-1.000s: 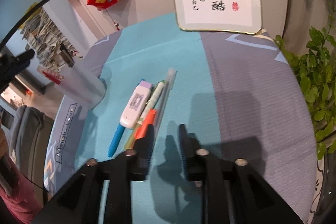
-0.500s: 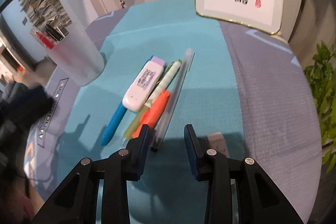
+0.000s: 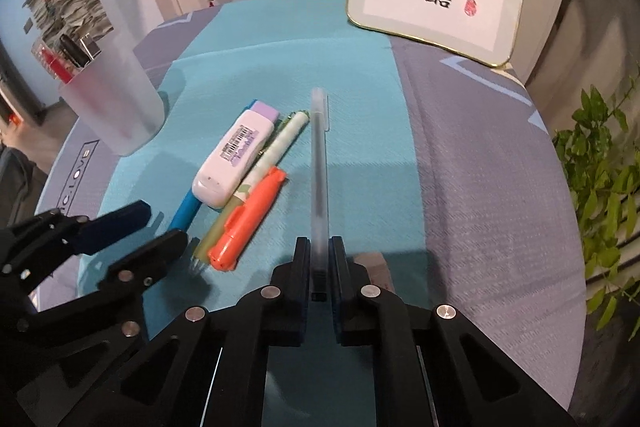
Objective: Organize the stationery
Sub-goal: 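Grasp the blue pen with left tool while right tool grasps the clear pen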
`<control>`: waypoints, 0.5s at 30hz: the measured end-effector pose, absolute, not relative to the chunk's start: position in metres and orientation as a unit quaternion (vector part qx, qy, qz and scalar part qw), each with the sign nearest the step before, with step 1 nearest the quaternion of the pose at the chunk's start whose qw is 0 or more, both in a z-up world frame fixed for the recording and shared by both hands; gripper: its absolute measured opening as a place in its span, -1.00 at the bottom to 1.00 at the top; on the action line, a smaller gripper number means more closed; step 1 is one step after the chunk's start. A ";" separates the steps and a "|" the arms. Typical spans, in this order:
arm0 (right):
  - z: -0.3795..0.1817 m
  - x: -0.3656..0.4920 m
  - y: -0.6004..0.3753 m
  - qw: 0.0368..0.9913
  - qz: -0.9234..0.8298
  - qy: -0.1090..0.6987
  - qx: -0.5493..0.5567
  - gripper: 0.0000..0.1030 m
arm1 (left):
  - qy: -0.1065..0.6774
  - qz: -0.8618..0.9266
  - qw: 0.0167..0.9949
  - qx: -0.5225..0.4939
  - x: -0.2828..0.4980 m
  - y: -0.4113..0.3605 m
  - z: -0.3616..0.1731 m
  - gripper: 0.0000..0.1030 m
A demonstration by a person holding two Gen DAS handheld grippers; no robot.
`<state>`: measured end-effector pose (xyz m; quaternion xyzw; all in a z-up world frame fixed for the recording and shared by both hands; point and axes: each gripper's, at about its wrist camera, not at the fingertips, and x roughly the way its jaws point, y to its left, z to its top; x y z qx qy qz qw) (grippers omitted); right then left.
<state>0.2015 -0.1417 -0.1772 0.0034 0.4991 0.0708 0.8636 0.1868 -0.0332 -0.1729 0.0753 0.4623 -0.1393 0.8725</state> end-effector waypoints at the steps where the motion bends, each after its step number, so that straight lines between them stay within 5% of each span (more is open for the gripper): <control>1: -0.176 0.199 -0.142 0.863 0.072 0.500 0.005 -0.80 | 0.466 -0.141 0.870 0.076 0.187 -0.035 -0.176 -0.46; 4: -0.174 0.191 -0.141 0.861 0.081 0.502 0.004 -0.81 | 0.465 -0.137 0.872 0.074 0.187 -0.036 -0.178 -0.83; 15: -0.173 0.133 -0.147 0.840 0.128 0.526 -0.040 -0.81 | 0.480 -0.116 0.867 0.065 0.139 0.009 -0.176 -0.85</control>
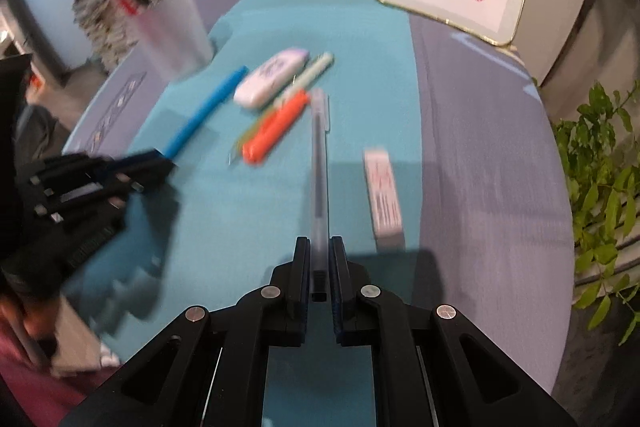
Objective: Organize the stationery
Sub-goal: 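Grasp the blue pen with left tool while right tool grasps the clear pen, then lift and carry the blue pen and clear pen toward the frosted cup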
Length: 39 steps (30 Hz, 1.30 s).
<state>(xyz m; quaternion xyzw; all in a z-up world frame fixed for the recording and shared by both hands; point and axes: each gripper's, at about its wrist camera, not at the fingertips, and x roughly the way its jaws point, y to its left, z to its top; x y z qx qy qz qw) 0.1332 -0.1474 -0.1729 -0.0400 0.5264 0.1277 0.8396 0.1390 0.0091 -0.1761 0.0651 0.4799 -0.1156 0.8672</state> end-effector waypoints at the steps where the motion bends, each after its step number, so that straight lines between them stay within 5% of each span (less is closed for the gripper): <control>1: -0.175 0.128 -0.148 0.836 0.132 0.531 -0.045 -0.81 | 0.485 -0.116 0.865 0.066 0.128 0.016 -0.176 -0.85; 10: -0.167 0.116 -0.146 0.840 0.165 0.516 -0.033 -0.68 | 0.476 -0.112 0.870 0.065 0.096 0.035 -0.171 -0.79; 18: -0.159 0.167 -0.134 0.858 0.134 0.495 -0.026 -0.68 | 0.466 -0.111 0.876 0.054 0.128 0.022 -0.165 -0.37; 39: -0.180 0.206 -0.131 0.860 0.117 0.495 -0.038 -0.67 | 0.485 -0.118 0.864 0.061 0.177 0.007 -0.176 -0.32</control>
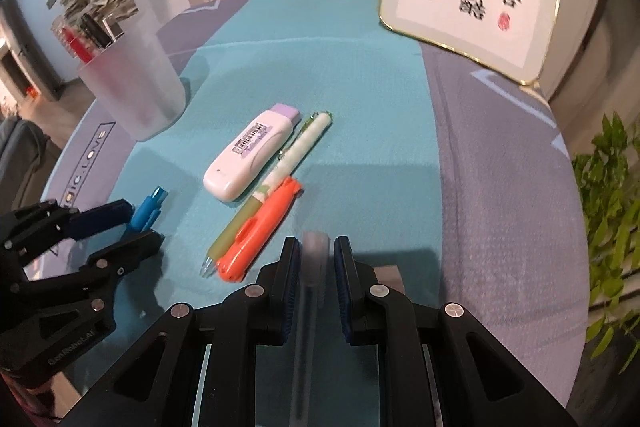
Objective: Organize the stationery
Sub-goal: 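Lift and carry the blue pen and clear pen toward the frosted cup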
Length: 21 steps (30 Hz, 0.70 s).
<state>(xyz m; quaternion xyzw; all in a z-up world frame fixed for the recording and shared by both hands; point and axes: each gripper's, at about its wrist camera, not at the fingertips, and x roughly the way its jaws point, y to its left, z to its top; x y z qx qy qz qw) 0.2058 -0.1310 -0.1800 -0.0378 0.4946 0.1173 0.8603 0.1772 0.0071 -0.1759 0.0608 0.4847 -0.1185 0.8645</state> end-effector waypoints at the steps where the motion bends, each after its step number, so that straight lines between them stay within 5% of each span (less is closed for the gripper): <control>1: -0.180 0.205 -0.130 0.862 0.116 0.492 -0.042 -0.67 | 0.484 -0.119 0.865 0.062 0.177 0.007 -0.176 -0.31; 13: -0.179 0.210 -0.123 0.855 0.101 0.505 -0.064 -0.67 | 0.484 -0.119 0.865 0.062 0.180 0.006 -0.176 -0.16; 14: -0.179 0.211 -0.122 0.854 0.099 0.506 -0.062 -0.68 | 0.484 -0.119 0.865 0.061 0.180 0.006 -0.176 -0.19; 17: -0.181 0.211 -0.122 0.857 0.091 0.505 -0.055 -0.75 | 0.482 -0.124 0.865 0.057 0.179 0.005 -0.174 -0.79; 21: -0.177 0.205 -0.121 0.858 0.099 0.502 -0.041 -0.75 | 0.479 -0.129 0.867 0.046 0.177 0.005 -0.173 -0.80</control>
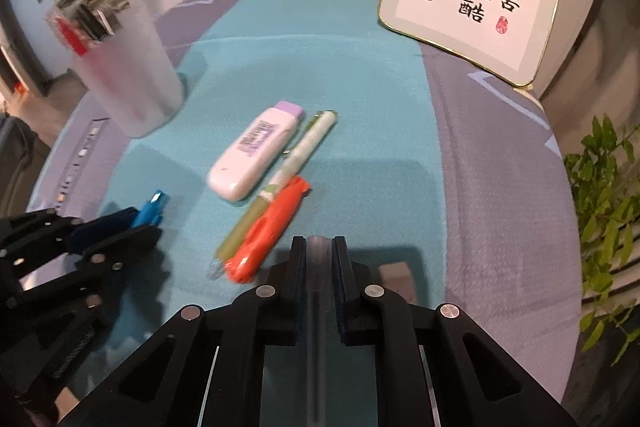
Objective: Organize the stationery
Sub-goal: 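Lift and carry the blue pen and clear pen toward the frosted cup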
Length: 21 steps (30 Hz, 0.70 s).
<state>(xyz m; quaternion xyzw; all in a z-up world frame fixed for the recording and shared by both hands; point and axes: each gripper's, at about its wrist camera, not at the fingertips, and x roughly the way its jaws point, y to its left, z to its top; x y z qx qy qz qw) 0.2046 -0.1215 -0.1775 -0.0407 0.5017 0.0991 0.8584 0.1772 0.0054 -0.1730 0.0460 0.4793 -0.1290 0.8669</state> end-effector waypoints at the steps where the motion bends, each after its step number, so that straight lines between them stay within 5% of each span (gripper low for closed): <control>1: -0.174 0.201 -0.121 0.862 0.101 0.496 -0.043 -0.75 | 0.475 -0.129 0.870 0.046 0.175 0.005 -0.171 -0.80; 21: -0.091 0.149 -0.124 0.918 0.113 0.380 -0.029 -0.75 | 0.335 -0.106 0.936 0.014 0.127 0.038 -0.072 -0.85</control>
